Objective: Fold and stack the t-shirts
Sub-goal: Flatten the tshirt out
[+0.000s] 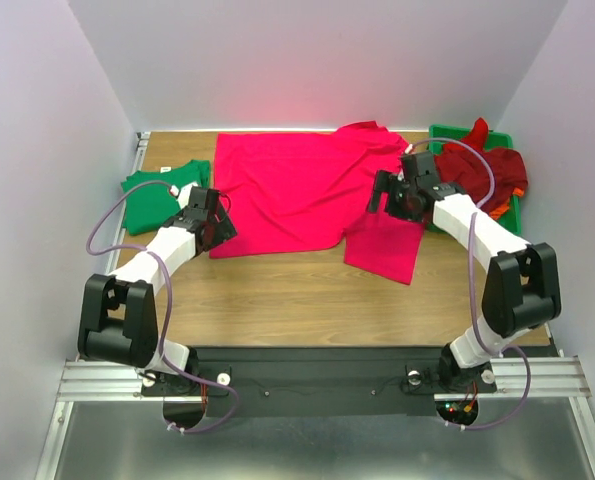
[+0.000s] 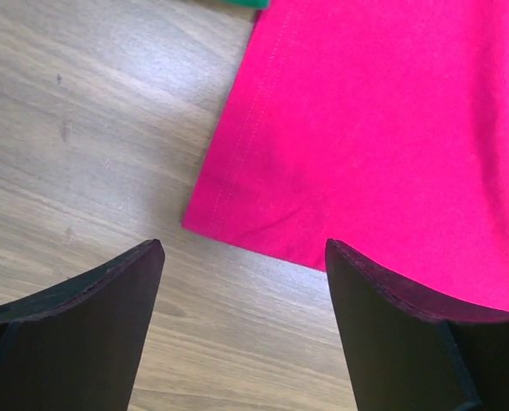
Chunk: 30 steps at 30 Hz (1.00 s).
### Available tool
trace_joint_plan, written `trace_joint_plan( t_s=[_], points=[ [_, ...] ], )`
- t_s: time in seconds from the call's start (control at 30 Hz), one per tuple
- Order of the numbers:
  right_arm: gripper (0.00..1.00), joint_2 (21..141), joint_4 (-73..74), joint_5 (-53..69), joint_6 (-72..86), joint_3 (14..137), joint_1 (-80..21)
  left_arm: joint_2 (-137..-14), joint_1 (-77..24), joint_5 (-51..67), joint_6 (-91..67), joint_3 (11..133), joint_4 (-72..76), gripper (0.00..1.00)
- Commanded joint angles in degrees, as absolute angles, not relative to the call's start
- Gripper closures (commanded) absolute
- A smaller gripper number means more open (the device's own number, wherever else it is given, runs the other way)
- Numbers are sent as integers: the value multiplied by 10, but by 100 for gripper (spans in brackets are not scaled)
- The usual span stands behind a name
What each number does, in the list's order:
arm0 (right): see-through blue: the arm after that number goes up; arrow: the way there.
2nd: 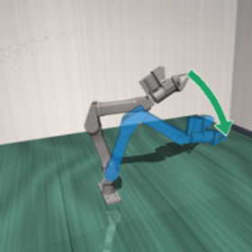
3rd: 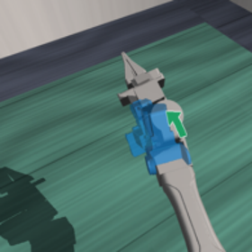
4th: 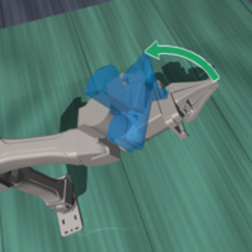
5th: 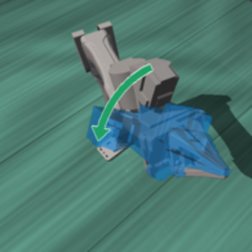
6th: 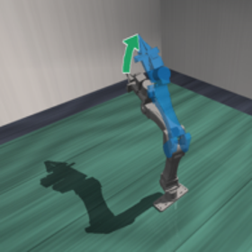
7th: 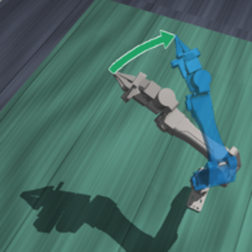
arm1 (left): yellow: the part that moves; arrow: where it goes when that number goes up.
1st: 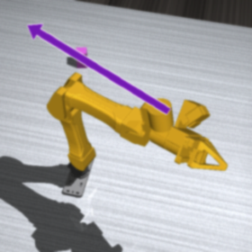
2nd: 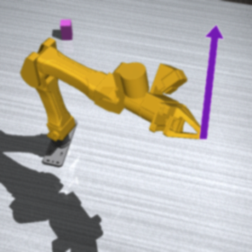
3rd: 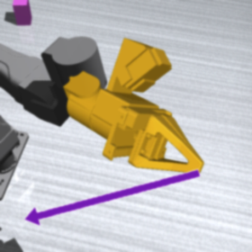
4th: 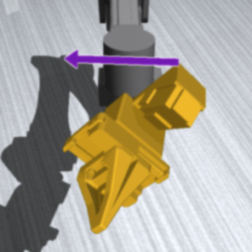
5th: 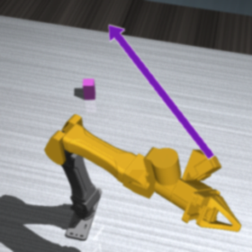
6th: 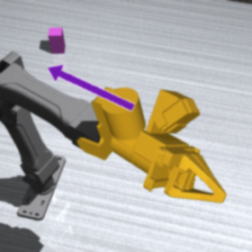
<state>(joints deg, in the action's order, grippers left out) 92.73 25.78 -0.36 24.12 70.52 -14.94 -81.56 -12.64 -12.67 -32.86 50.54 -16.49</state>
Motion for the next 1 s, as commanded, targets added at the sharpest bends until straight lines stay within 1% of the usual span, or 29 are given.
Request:
trace_joint_plan(
  t_s=[0.0, 0.17, 0.37, 0.47, 0.53, 0.67, 0.77, 0.97],
  points=[
    [0, 875, 256, -3, 271, 682, -145, -802, -120, -158, -357, 487, -156, 16],
    [0, 864, 258, 13, 268, 658, -144, -813, -102, -142, -360, 477, -134, 26],
    [0, 850, 258, 11, 298, 630, -143, -844, -99, -125, -363, 482, -119, 28],
    [0, 843, 258, 7, 302, 624, -143, -872, -97, -109, -360, 484, -113, 33],
    [0, 839, 258, 4, 300, 621, -142, -881, -97, -105, -363, 486, -113, 34],
    [0, 831, 261, 4, 299, 615, -139, -886, -97, -104, -369, 482, -112, 37],
    [0, 832, 260, 4, 300, 610, -138, -887, -97, -106, -372, 478, -114, 37],
    [0, 841, 262, 4, 301, 603, -134, -893, -96, -111, -376, 471, -115, 46]
  ],
)
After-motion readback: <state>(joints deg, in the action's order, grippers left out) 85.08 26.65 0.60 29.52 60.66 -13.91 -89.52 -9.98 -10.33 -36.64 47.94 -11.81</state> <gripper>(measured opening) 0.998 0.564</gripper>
